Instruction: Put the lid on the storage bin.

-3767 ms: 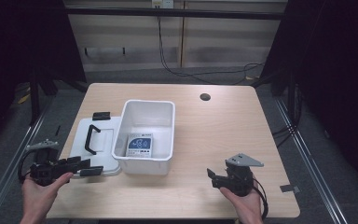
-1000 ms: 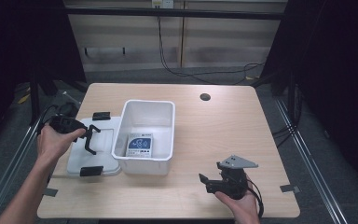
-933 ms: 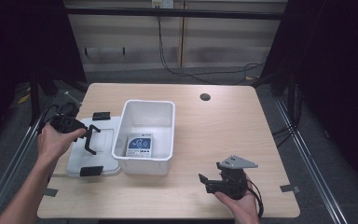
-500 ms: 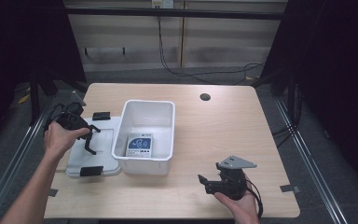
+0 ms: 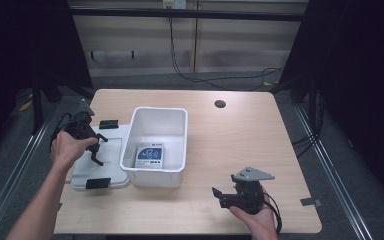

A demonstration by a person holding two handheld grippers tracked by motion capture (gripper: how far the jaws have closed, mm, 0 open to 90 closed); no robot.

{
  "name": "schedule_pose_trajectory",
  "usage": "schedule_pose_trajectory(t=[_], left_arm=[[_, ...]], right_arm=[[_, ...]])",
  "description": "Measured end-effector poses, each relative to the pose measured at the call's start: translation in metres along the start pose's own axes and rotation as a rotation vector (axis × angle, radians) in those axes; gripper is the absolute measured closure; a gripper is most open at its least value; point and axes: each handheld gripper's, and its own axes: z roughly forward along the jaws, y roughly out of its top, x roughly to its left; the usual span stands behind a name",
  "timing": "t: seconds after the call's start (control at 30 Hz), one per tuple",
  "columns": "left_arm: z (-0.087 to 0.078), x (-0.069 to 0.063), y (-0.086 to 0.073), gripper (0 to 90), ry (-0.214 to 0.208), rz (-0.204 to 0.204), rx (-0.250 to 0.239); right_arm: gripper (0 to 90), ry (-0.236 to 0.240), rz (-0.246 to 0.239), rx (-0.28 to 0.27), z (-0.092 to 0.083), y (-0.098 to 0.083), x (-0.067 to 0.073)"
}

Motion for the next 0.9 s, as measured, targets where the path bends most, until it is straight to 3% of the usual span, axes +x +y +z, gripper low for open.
schedule_pose_trajectory(t=[0.03, 0.17, 0.3, 0.73, 0.9], left_arm=[[0.0, 0.0, 0.001, 79.8, -0.014, -0.007, 0.004], [0.0, -0.003, 0.002, 80.1, 0.002, 0.004, 0.019], [0.001, -0.004, 0.003, 80.6, -0.003, -0.023, 0.013], [0.003, -0.011, 0.006, 83.9, -0.01, -0.045, 0.053], [0.002, -0.009, 0.006, 84.9, -0.005, -0.032, 0.07]], right_arm=[[20.3, -0.001, 0.001, 0.002, 0.0, 0.0, 0.0], [20.3, 0.003, -0.01, 0.002, 0.001, 0.0, 0.001], [20.2, 0.008, -0.007, 0.005, 0.001, 0.0, 0.001], [19.6, 0.014, -0.008, 0.013, 0.001, 0.0, 0.002], [19.6, 0.013, -0.009, 0.015, 0.001, 0.0, 0.002]])
